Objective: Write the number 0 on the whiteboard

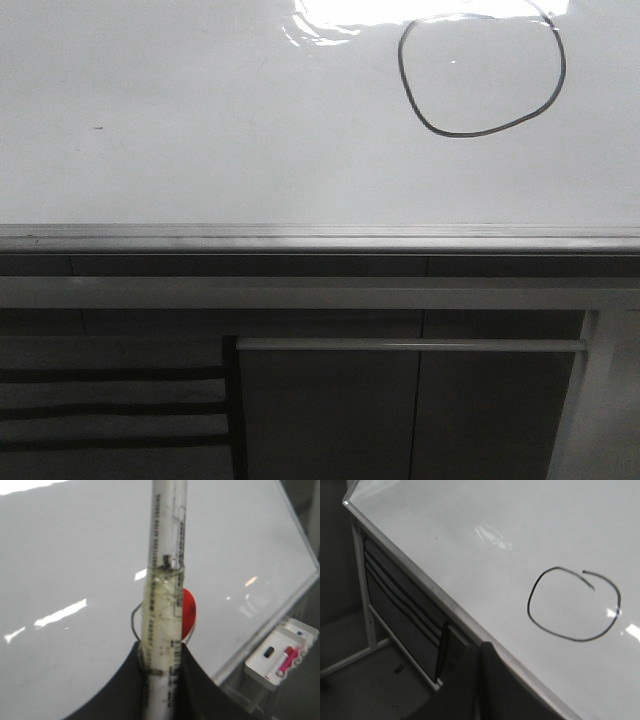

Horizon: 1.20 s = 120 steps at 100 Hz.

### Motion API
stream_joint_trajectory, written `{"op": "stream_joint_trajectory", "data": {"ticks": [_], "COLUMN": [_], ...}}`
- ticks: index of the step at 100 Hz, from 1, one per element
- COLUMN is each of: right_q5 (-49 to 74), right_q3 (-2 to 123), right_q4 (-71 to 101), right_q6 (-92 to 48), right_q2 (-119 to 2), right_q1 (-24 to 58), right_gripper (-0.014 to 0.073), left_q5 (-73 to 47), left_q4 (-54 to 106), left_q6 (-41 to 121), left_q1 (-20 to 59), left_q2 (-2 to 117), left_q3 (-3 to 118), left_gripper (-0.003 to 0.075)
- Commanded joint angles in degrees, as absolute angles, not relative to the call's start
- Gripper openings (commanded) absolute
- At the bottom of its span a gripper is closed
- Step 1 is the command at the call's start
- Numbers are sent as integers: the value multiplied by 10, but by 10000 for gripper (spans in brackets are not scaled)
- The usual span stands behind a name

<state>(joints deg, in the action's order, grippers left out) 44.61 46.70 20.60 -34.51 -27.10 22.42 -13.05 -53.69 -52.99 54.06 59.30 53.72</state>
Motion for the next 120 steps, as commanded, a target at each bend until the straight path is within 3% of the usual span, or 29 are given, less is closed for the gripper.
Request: {"op": "stream_joint_trajectory", "data": {"ticks": [1,24,65,77,96,108,120], "right_q5": [404,397,392,392,387,383,377], "right_q3": [455,429,429,429,429,429,429], "right_q4": [213,230,231,232,232,232,232], "right_q6": [-315,-315,-315,-315,-315,-315,-315], "right_q2": [-257,-233,-233,-234,-234,-234,-234], "right_q1": [221,221,221,221,221,221,221], "right_gripper": [-69,-69,-69,-69,-69,-69,-69], "left_q5": [-35,251,160,121,111,101,79], "left_q4": [-550,-518,-516,-516,-516,-516,-518], "left_q6": [-602,-658,-655,-655,-655,-655,-655], "left_q1": [455,234,200,200,200,200,200], "left_q2": [625,750,848,854,868,868,862], "left_q3": [555,571,638,638,638,638,638], "left_gripper": [-20,-20,-7,122,463,555,559]}}
